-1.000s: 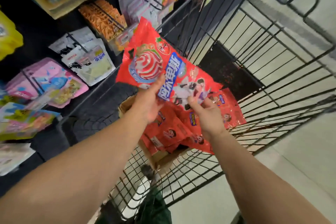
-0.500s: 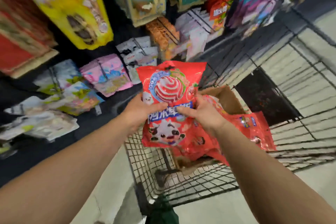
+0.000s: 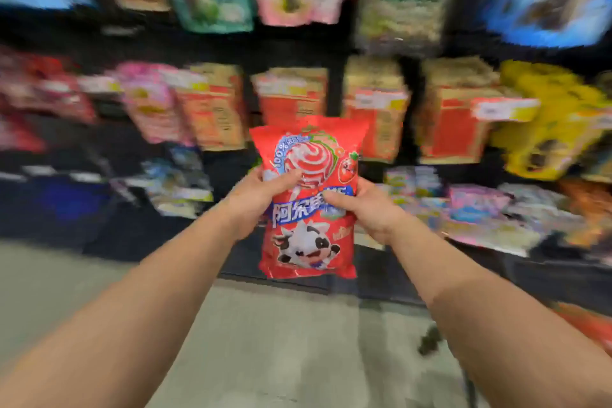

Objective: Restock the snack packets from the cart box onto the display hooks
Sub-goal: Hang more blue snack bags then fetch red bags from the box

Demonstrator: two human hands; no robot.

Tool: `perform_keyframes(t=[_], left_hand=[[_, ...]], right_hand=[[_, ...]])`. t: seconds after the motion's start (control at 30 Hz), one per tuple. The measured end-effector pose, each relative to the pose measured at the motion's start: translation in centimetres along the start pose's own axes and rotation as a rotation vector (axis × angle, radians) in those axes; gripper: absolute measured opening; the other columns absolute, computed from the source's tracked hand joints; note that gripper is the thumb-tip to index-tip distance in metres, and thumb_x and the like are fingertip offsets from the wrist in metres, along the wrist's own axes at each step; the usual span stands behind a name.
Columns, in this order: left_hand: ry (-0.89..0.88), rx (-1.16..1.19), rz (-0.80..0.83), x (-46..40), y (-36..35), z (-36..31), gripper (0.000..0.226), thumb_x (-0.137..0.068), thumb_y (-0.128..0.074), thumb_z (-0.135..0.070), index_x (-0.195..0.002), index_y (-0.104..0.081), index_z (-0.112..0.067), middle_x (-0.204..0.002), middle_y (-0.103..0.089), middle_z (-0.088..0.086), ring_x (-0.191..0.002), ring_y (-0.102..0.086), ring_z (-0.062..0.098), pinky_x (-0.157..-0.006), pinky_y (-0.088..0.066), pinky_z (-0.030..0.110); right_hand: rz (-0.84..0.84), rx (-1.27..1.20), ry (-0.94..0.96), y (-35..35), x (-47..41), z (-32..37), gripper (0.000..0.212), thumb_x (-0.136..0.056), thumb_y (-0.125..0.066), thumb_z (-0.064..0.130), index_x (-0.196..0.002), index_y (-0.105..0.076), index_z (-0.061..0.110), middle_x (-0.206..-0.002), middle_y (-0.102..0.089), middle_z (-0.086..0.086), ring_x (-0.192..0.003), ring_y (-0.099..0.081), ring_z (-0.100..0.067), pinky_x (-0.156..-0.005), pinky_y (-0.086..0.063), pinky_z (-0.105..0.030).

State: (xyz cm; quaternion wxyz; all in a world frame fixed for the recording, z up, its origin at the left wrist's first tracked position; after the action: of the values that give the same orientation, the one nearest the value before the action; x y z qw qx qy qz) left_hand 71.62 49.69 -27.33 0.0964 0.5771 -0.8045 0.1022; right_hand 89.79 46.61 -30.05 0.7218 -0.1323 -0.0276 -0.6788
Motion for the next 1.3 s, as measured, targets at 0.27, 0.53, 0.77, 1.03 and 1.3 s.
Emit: perform_keyframes(t=[0.27, 0.53, 0.77, 1.03, 1.3], left_hand=[[-0.080, 0.146, -0.418, 10.1, 30.0, 0.0, 0.039, -0.087, -0.071, -0.019, -0.123, -0.060, -0.011, -0.108, -0.075, 0.012, -0.088, -0.074, 0.024, -0.069, -0.061, 0.033], [-0.080, 0.197, -0.558, 7.4, 42.8, 2.0, 0.044, -0.074, -0.079, -0.020, -0.114, -0.061, -0.013, -0.102, -0.077, 0.009, -0.088, -0.074, 0.025, -0.078, -0.061, 0.037], [-0.017, 0.235, -0.627, 3.9, 52.9, 0.3, 0.045, -0.078, -0.081, -0.018, -0.116, -0.058, -0.011, -0.099, -0.077, 0.010, -0.085, -0.075, 0.024, -0.070, -0.061, 0.032], [-0.143, 0.351, -0.756, 2.0, 63.4, -3.7, 0.060, -0.071, -0.080, -0.034, -0.122, -0.056, -0.012, -0.103, -0.077, 0.012, -0.088, -0.075, 0.027, -0.071, -0.061, 0.036], [-0.159, 0.404, -0.781, 0.0, 76.4, -4.0, 0.026, -0.089, -0.068, -0.029, -0.108, -0.064, -0.011, -0.092, -0.077, 0.013, -0.078, -0.075, 0.025, -0.065, -0.060, 0.034]], right_hand=[[0.395, -0.019, -0.069, -31.9, -8.6, -1.0, 0.065, -0.069, -0.080, 0.025, -0.128, -0.053, 0.018, -0.117, -0.070, -0.008, -0.104, -0.068, -0.027, -0.086, -0.055, -0.040], [0.337, -0.129, -0.020, -43.7, -19.3, -0.4, 0.051, -0.073, -0.074, 0.031, -0.118, -0.062, 0.012, -0.111, -0.072, -0.009, -0.103, -0.069, -0.029, -0.092, -0.053, -0.045], [0.412, -0.094, -0.131, -52.5, -29.2, 0.0, 0.018, -0.090, -0.065, 0.020, -0.106, -0.066, 0.013, -0.098, -0.075, -0.012, -0.087, -0.073, -0.027, -0.075, -0.057, -0.038], [0.479, -0.084, -0.122, -61.7, -35.7, 1.5, 0.013, -0.091, -0.063, 0.021, -0.102, -0.066, 0.015, -0.097, -0.076, -0.010, -0.091, -0.072, -0.027, -0.083, -0.056, -0.043], [0.403, -0.057, -0.137, -71.1, -40.8, -0.7, 0.024, -0.089, -0.065, 0.025, -0.109, -0.064, 0.011, -0.101, -0.075, -0.012, -0.095, -0.071, -0.031, -0.091, -0.054, -0.051]])
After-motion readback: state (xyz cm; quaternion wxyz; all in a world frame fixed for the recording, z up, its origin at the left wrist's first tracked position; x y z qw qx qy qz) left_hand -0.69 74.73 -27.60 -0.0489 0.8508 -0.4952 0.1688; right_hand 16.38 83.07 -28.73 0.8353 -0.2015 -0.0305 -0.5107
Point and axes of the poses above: each hand's wrist, its own x-axis away from the middle knuckle, its own y-axis out of the back of the hand, z = x × y, the point moved 5 cm from there along -x, towards the middle knuckle
